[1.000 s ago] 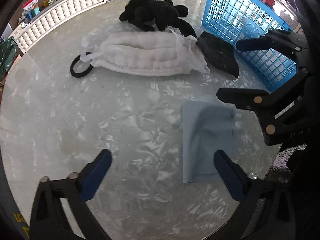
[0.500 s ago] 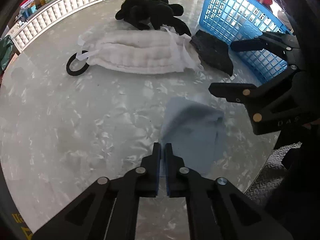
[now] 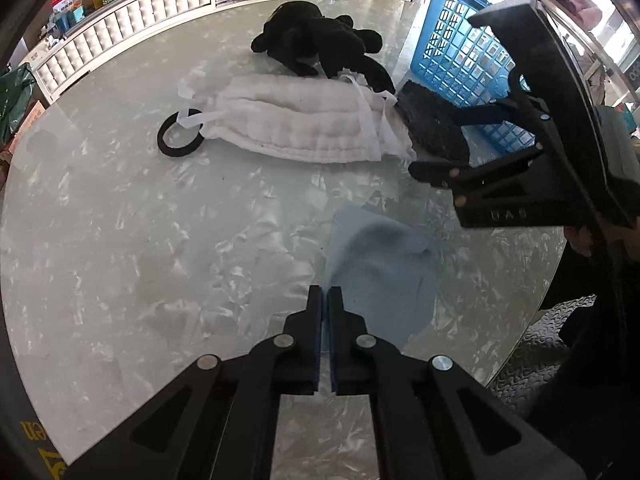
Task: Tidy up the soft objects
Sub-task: 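Grasp the light blue cloth with the left tool while the right tool grasps the black felt square, then carry the black felt square to the basket with the right tool while the left lifts the blue cloth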
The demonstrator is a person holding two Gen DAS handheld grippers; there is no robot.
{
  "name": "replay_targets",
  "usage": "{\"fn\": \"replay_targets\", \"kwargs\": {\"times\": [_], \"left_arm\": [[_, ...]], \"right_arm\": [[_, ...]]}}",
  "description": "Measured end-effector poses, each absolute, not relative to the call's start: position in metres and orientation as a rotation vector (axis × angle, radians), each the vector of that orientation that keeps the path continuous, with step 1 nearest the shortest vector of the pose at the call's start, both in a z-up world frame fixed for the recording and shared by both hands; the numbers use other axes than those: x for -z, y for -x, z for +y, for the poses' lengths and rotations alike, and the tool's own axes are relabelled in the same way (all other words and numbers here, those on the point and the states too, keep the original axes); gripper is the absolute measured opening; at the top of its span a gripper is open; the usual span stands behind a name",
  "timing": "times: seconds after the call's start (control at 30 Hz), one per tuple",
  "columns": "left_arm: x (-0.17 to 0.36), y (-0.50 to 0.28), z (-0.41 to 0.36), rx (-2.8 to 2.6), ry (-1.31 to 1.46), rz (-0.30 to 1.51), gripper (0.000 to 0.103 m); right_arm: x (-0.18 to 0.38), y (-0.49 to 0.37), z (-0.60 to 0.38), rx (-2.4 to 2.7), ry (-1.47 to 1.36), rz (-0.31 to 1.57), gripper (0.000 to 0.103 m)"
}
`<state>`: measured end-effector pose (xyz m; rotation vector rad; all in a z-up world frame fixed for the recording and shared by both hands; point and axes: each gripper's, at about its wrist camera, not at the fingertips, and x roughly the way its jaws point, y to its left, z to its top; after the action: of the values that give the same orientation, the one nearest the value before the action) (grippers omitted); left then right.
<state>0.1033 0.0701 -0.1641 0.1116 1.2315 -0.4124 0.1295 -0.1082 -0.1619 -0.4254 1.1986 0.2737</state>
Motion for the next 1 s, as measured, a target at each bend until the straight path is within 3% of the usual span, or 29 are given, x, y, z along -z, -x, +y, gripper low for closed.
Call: {"fn": "replay_targets", "kwargs": {"times": [0.03,0.1,0.2,0.33,0.47,0.5,0.53,0.67,0.77,0.8,1.0], "left_arm": [[0.164,-0.103,0.071,0.412,-0.110,1.232,0.002],[0.165,-0.103,0.073,0.406,-0.110,1.236,0.002],[0.169,-0.104,0.075,0.401,-0.110,1.243,0.002],[0.174,-0.108,0.071,0.401,-0.108,1.254,0.004],[0.174,-0.110,0.068,0.414,-0.102,1.261,0.033],[0.174,-0.110,0.067,0.421,-0.103,1.263,0.037],[0.175,-0.110,0.065,0.437,-0.098,1.266,0.037],[0.180,-0.110,0.056,0.463,-0.117,1.275,0.036],[0.180,-0.112,0.053,0.452,-0.135,1.271,0.010],[0.181,-0.111,0.054,0.442,-0.143,1.270,0.007],[0.181,-0.113,0.056,0.426,-0.135,1.276,0.001]], "right_arm": [[0.162,-0.131,-0.108,-0.274,0.423,1.195,0.068],[0.160,-0.133,-0.110,-0.283,0.397,1.201,0.048],[0.159,-0.135,-0.111,-0.276,0.402,1.195,0.026],[0.159,-0.133,-0.113,-0.280,0.413,1.188,0.018],[0.159,-0.126,-0.115,-0.286,0.415,1.178,0.011],[0.159,-0.125,-0.116,-0.291,0.406,1.177,0.003],[0.158,-0.124,-0.116,-0.292,0.403,1.176,0.002],[0.155,-0.116,-0.121,-0.296,0.397,1.166,0.001],[0.147,-0.113,-0.125,-0.299,0.388,1.151,0.001],[0.145,-0.111,-0.125,-0.300,0.386,1.147,0.001],[0.122,-0.094,-0.119,-0.302,0.372,1.115,0.001]]}}
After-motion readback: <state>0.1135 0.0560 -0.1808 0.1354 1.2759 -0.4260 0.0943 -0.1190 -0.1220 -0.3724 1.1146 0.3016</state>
